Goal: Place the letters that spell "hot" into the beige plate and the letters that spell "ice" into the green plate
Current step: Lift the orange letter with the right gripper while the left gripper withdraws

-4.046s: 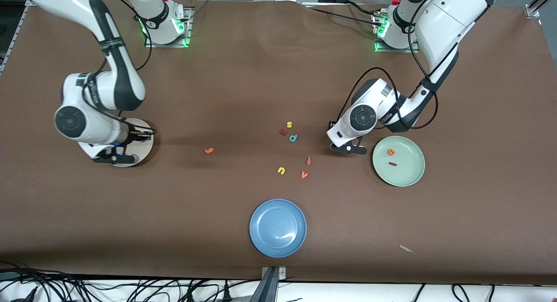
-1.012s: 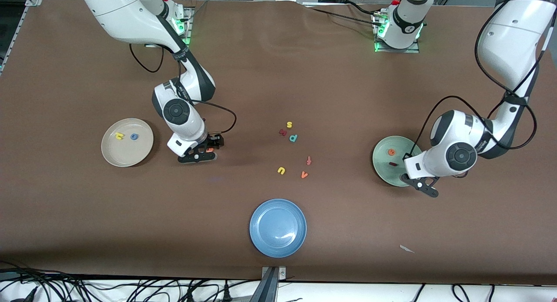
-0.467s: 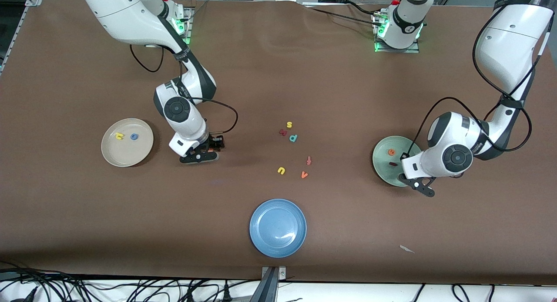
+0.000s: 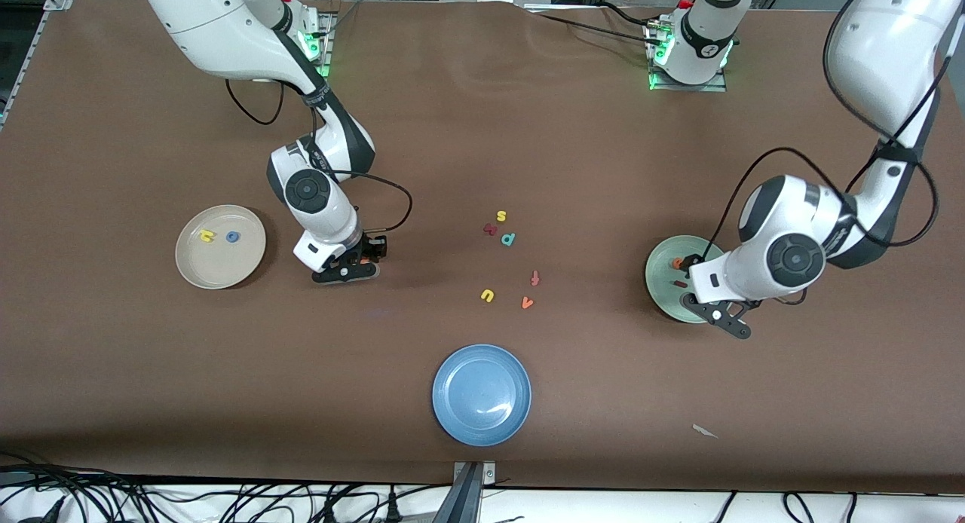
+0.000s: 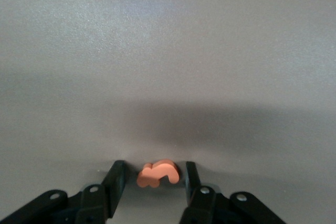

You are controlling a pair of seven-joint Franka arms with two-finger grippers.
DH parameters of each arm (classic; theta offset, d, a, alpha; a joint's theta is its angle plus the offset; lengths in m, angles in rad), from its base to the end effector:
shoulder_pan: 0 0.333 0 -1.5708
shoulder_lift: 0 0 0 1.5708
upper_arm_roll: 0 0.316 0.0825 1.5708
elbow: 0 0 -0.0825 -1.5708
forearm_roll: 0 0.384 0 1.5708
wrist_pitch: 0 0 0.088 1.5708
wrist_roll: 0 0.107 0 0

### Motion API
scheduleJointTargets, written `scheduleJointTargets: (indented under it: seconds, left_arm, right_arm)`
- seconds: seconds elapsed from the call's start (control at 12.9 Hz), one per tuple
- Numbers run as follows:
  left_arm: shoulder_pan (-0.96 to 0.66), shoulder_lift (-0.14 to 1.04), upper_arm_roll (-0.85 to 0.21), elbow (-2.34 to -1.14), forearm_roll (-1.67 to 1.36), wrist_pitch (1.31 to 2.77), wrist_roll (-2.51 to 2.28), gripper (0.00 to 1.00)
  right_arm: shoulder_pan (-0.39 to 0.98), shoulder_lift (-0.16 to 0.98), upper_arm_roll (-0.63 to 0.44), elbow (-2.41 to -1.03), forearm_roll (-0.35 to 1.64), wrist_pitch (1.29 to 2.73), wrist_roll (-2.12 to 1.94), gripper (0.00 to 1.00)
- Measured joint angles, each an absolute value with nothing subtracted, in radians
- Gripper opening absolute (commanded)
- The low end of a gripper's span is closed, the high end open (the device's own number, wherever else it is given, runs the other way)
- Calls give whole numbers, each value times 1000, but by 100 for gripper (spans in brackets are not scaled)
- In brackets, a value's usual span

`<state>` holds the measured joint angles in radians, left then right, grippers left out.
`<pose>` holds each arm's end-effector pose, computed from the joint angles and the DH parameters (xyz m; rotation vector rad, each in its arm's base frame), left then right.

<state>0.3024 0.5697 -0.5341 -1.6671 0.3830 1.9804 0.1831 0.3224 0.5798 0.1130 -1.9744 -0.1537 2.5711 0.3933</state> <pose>0.6510 -0.0902 0.2978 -2.9581 0.8381 0.2471 0.5561 0.2598 0.1749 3.1209 0.2370 0.0480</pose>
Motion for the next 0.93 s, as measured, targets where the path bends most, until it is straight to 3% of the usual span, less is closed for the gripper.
scheduleJointTargets:
  seconds: [0.47,0.62,0.78,0.93]
  left_arm:
    - [287,424,-638,-1381,331,1722,183,100]
    - [287,410,-636,-1346,323,1689,183,100]
    - [258,383,-582,-1332,281,1680,182,100]
    - [154,319,-402,-1328,143,1659,183,100]
  right_arm:
    - [322,577,113,-1974,-154,2570,393,28]
    - [322,577,113,-1974,-154,2570,393,17]
    - [322,577,113,-1974,-154,2570,393,18]
    - [322,577,113,-1973,-154,2569,393,18]
